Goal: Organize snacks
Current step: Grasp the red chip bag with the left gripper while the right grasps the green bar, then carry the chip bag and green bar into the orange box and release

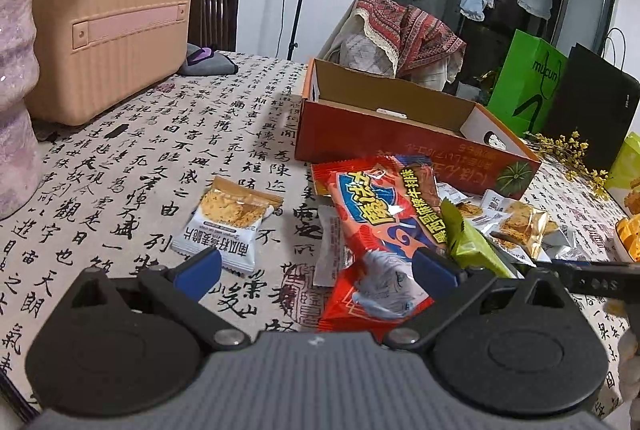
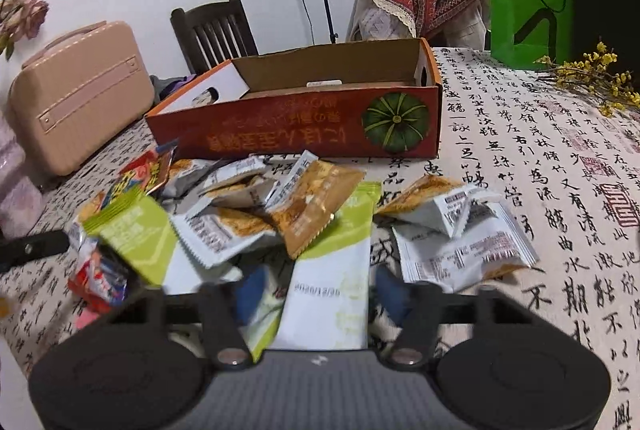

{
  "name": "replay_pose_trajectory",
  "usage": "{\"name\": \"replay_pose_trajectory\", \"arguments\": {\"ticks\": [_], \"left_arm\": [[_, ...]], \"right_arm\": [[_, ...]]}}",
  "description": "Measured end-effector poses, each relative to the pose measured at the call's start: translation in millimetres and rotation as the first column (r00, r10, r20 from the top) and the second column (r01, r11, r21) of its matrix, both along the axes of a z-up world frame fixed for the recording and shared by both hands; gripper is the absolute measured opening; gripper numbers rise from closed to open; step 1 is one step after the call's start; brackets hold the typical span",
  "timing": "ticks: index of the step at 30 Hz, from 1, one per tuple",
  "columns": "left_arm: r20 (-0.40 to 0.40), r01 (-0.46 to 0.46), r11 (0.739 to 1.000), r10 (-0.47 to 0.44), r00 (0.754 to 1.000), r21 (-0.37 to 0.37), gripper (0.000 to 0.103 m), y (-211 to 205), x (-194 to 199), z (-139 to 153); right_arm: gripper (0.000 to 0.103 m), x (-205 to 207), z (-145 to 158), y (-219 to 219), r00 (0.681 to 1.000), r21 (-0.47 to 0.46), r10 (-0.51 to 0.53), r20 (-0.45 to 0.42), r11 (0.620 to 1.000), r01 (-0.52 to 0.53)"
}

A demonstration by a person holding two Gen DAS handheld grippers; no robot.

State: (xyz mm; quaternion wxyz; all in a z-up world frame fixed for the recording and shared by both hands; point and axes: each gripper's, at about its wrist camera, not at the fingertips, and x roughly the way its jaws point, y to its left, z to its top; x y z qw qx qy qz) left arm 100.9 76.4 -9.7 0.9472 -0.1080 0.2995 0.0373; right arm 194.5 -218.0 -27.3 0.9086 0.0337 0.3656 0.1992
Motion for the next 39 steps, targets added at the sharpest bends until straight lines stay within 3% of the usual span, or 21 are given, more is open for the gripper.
{"name": "replay_pose_trajectory", "arguments": {"ticks": [3, 11, 18, 28, 39], "left_arm": [[-0.003, 0.001, 1.0, -0.001, 1.0, 0.001, 0.103, -1, 1, 0], [-0.03, -0.02, 1.0, 0.019, 0.999, -0.01, 0.103, 2, 7, -4], [-0.086, -0.048, 0.998, 0.045, 0.995, -0.04, 0.103, 0, 20, -11], [-0.106, -0.042, 0.999, 0.038, 0.994, -0.035, 0.103, -20, 36, -10], [-0.097, 0.016, 0.998, -0.022, 0.995, -0.063, 0.103, -39, 40, -5]], "right_arm": [[0.045, 12, -5, 2, 1.0, -0.015, -0.008, -0.03, 1.0, 0.008], [0.038, 5, -5, -4, 1.0, -0.03, -0.011, 0.007, 0.999, 0.011], [0.037, -4, 7, -38, 0.996, 0.053, -0.074, 0.053, 0.996, 0.071], [0.037, -4, 14, -86, 0.982, 0.155, -0.174, 0.071, 0.975, 0.162], [0.038, -3, 6, -99, 0.981, 0.203, -0.185, 0.059, 0.964, 0.169]]}}
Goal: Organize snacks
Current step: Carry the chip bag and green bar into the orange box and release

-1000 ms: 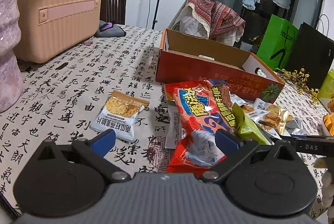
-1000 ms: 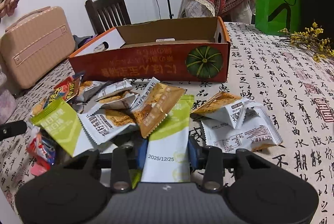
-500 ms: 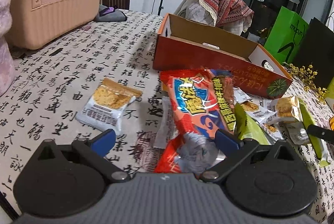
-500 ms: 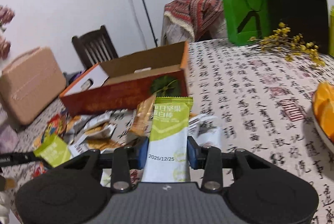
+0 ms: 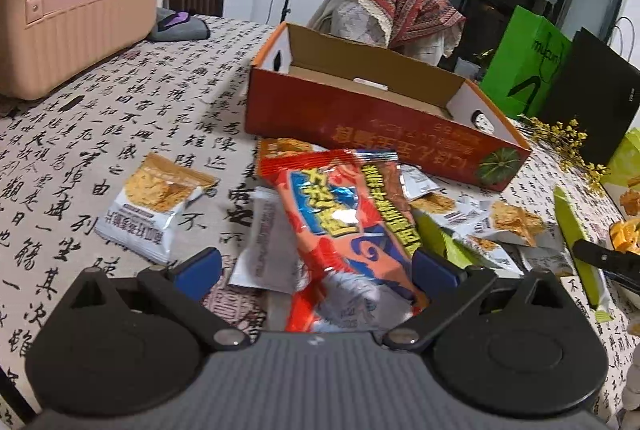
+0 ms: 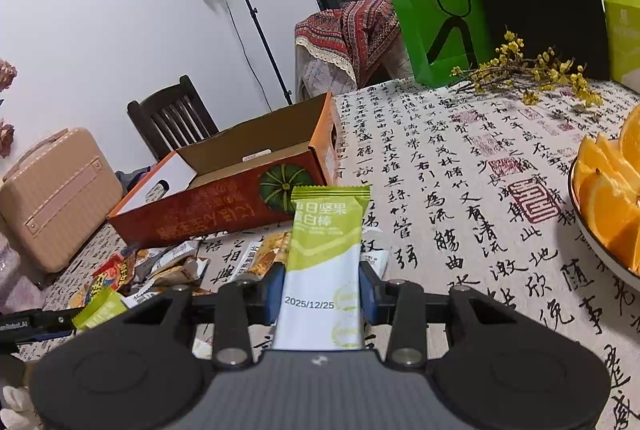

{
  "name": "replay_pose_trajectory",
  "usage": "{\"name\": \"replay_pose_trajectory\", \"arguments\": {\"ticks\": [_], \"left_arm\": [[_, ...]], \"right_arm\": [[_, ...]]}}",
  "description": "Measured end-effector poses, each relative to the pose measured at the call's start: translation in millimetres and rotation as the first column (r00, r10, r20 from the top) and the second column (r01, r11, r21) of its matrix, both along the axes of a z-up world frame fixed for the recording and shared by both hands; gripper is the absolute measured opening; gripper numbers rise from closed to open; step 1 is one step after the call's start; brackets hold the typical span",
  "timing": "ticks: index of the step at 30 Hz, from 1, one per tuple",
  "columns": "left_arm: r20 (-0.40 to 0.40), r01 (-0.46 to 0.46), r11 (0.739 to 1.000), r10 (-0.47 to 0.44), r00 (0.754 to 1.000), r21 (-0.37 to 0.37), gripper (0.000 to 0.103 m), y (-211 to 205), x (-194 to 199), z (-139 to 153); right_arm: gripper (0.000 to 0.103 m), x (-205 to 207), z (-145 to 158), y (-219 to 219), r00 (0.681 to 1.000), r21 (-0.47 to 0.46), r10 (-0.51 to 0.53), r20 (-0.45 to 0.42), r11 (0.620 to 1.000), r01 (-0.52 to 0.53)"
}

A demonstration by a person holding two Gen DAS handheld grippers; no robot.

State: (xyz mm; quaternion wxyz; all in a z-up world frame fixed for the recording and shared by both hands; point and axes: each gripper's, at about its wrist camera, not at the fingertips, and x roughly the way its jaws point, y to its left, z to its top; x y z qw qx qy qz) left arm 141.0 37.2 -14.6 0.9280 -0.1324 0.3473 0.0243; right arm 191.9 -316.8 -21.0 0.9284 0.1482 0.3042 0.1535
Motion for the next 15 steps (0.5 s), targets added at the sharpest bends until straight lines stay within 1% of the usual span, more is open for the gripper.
{"name": "replay_pose_trajectory", "arguments": {"ticks": [6, 9, 12, 15], "left_arm": [[-0.015, 0.036, 0.999, -0.037, 0.999, -0.004, 0.103, -13, 3, -5], [-0.029, 0.047, 0.999, -0.047, 0.998, 0.006, 0.103, -19, 4, -10], [-0.042, 0.028, 1.0, -0.028, 0.999, 0.01, 0.103, -21, 7, -16], [-0.03, 0.009, 1.0, -0.009, 1.0, 0.013, 0.103, -20, 6, -18]], "right_arm": [[0.038, 0, -4, -1, 1.0, 0.014, 0.001, -0.003, 1.0, -0.001], [0.038, -1, -6, -1, 1.0, 0.019, 0.003, -0.005, 1.0, -0.003], [0.038, -2, -7, -1, 1.0, 0.023, 0.007, -0.009, 1.0, -0.006], [0.038, -3, -8, 0, 1.0, 0.027, 0.011, -0.008, 1.0, -0.01]]}}
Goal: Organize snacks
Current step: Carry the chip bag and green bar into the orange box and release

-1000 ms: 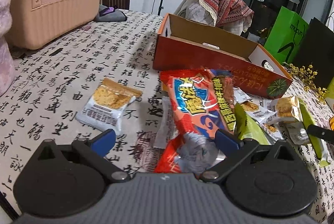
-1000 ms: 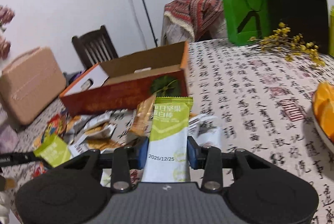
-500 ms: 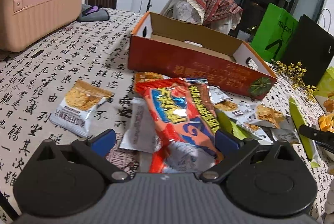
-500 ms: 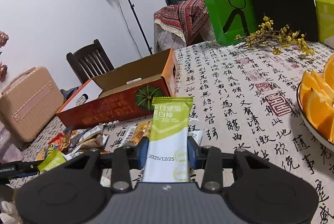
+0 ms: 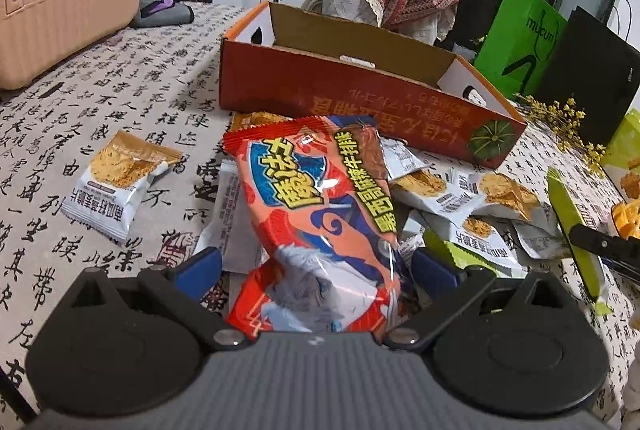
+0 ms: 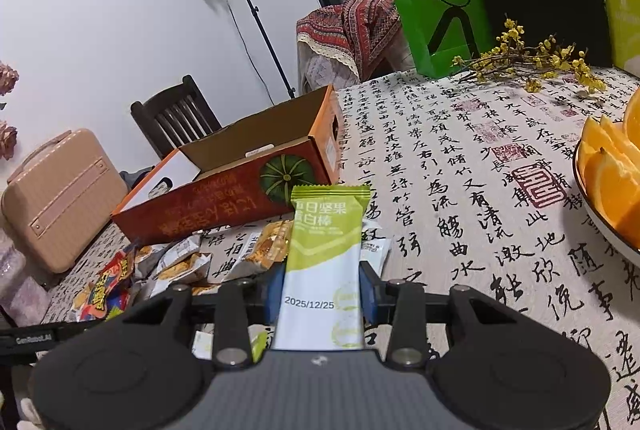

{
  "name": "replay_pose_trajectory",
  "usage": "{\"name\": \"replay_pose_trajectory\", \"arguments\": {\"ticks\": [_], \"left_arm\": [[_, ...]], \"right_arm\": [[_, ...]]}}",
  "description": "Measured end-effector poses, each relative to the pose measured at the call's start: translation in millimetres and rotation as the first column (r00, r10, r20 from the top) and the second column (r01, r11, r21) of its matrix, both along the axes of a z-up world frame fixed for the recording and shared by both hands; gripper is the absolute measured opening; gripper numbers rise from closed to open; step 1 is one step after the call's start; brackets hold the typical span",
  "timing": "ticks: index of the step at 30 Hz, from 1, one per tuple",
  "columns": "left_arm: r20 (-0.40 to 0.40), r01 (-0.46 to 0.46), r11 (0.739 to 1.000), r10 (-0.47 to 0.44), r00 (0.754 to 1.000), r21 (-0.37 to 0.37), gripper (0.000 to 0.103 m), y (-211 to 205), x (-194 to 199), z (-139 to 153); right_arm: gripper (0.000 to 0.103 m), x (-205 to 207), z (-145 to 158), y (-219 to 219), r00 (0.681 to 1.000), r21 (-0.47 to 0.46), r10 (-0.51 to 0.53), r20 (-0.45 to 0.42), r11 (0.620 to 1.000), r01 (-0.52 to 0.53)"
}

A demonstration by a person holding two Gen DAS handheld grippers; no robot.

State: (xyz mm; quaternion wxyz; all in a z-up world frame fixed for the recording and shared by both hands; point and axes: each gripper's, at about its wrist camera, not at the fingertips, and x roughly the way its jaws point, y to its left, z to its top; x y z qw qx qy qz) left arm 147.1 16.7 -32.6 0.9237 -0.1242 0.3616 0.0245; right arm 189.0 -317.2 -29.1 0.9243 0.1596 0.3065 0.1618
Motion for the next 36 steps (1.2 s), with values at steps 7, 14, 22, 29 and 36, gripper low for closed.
{"name": "replay_pose_trajectory", "arguments": {"ticks": [7, 14, 22, 29, 36], "left_arm": [[0.027, -0.002, 0.998, 0.004, 1.0, -0.055, 0.073, 12, -4, 4], [0.057, -0.003, 0.997, 0.007, 0.998, -0.079, 0.068, 23, -12, 10], [0.084, -0.012, 0.991, 0.024, 0.996, -0.131, 0.068, 39, -16, 21], [0.114, 0.004, 0.991, 0.011, 0.993, -0.131, 0.068, 44, -14, 38], [0.165, 0.026, 0.992, -0.005, 0.986, -0.127, 0.068, 42, -7, 60]], "right_arm": [[0.038, -2, -2, 2, 1.0, 0.002, 0.008, 0.0, 1.0, -0.008], [0.038, -6, -1, 9, 1.0, 0.0, 0.027, 0.01, 1.0, -0.027], [0.038, -2, 5, 10, 1.0, 0.008, 0.028, 0.014, 1.0, -0.028], [0.038, -4, 17, 15, 0.999, -0.005, 0.022, 0.03, 1.0, -0.022], [0.038, 2, 34, 23, 0.998, -0.002, 0.029, 0.057, 1.0, -0.029]]}}
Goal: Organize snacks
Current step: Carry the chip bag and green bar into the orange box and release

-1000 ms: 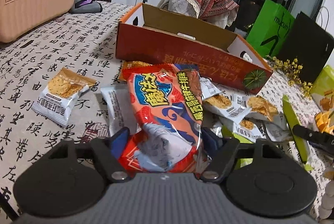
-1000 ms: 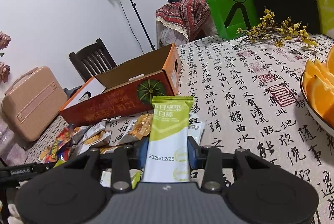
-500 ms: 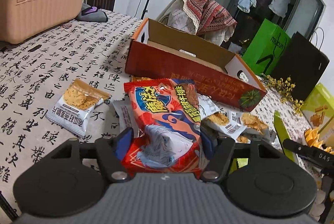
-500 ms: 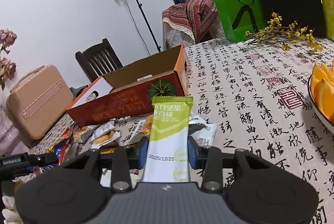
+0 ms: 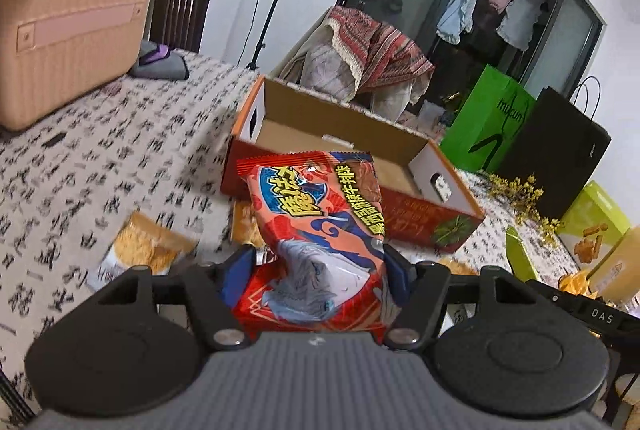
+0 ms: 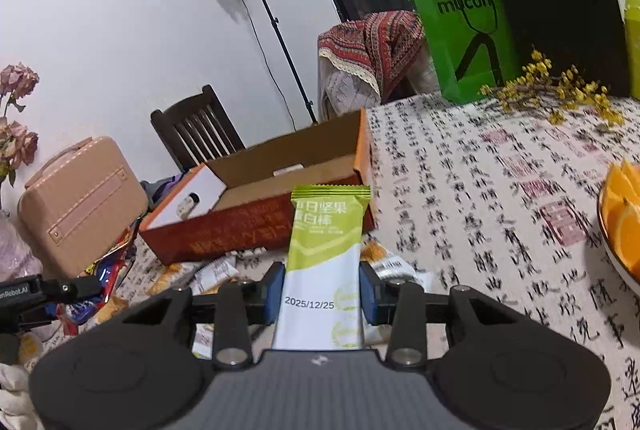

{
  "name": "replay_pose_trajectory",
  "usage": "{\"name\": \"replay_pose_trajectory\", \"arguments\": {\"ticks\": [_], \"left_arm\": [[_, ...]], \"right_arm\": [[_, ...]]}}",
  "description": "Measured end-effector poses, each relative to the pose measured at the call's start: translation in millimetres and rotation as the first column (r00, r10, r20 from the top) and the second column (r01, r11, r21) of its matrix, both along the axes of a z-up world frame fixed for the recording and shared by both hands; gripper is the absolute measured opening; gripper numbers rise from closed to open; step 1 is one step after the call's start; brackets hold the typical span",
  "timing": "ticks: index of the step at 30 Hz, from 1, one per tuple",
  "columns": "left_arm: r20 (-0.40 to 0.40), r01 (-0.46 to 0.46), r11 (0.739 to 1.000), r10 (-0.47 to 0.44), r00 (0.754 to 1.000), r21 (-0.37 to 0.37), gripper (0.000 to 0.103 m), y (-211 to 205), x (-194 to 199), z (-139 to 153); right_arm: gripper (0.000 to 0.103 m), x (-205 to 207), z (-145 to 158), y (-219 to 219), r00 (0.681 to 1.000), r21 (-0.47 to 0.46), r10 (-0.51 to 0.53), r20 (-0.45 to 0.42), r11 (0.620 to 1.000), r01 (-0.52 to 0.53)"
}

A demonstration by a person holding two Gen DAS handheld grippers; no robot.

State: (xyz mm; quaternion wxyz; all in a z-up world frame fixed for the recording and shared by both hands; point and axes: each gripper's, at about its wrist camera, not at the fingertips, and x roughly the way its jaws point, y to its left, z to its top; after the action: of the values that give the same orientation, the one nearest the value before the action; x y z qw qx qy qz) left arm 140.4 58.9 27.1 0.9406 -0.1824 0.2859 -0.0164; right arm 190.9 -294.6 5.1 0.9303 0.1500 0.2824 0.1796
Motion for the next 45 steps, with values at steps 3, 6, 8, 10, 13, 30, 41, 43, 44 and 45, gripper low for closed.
{"name": "replay_pose_trajectory", "arguments": {"ticks": [3, 6, 8, 10, 13, 30, 41, 43, 44, 45], "left_arm": [[0.011, 0.016, 1.0, -0.016, 1.0, 0.009, 0.068, -1, 8, 10], [0.026, 0.026, 1.0, -0.027, 0.999, 0.017, 0.068, -2, 15, 18], [0.035, 0.031, 0.999, -0.032, 0.999, 0.016, 0.068, -3, 23, 24], [0.043, 0.04, 0.999, -0.041, 0.998, 0.015, 0.068, -5, 32, 31], [0.057, 0.047, 0.998, -0.049, 0.997, 0.029, 0.068, -9, 45, 40], [0.025, -0.008, 1.0, 0.008, 1.0, -0.003, 0.068, -18, 161, 38], [-0.016, -0.062, 0.997, 0.063, 0.998, 0.048, 0.068, -8, 200, -7], [-0.022, -0.055, 0.997, 0.056, 0.998, 0.063, 0.068, -9, 202, -11], [-0.022, -0.052, 0.996, 0.054, 0.998, 0.066, 0.07, -10, 202, -13], [-0.019, -0.05, 0.997, 0.051, 0.999, 0.067, 0.073, -10, 202, -14]], "right_arm": [[0.038, 6, 9, 6, 1.0, 0.001, 0.004, 0.014, 1.0, -0.004], [0.038, 14, 18, 14, 1.0, -0.001, 0.011, 0.029, 1.0, -0.011], [0.038, 21, 24, 21, 0.999, -0.005, 0.019, 0.04, 1.0, -0.019], [0.038, 30, 29, 28, 0.999, -0.009, 0.025, 0.044, 1.0, -0.025], [0.038, 45, 38, 38, 0.998, -0.012, 0.033, 0.053, 0.999, -0.032], [0.038, 170, 43, 93, 1.0, 0.025, 0.017, -0.013, 1.0, -0.017], [0.038, 212, -5, 95, 0.999, 0.002, 0.001, -0.033, 1.0, -0.001], [0.038, 214, -9, 93, 0.999, 0.008, 0.008, -0.053, 1.0, -0.008], [0.039, 214, -10, 93, 0.998, 0.009, 0.011, -0.057, 1.0, -0.01], [0.041, 214, -10, 92, 0.998, 0.006, 0.011, -0.059, 1.0, -0.011]]}}
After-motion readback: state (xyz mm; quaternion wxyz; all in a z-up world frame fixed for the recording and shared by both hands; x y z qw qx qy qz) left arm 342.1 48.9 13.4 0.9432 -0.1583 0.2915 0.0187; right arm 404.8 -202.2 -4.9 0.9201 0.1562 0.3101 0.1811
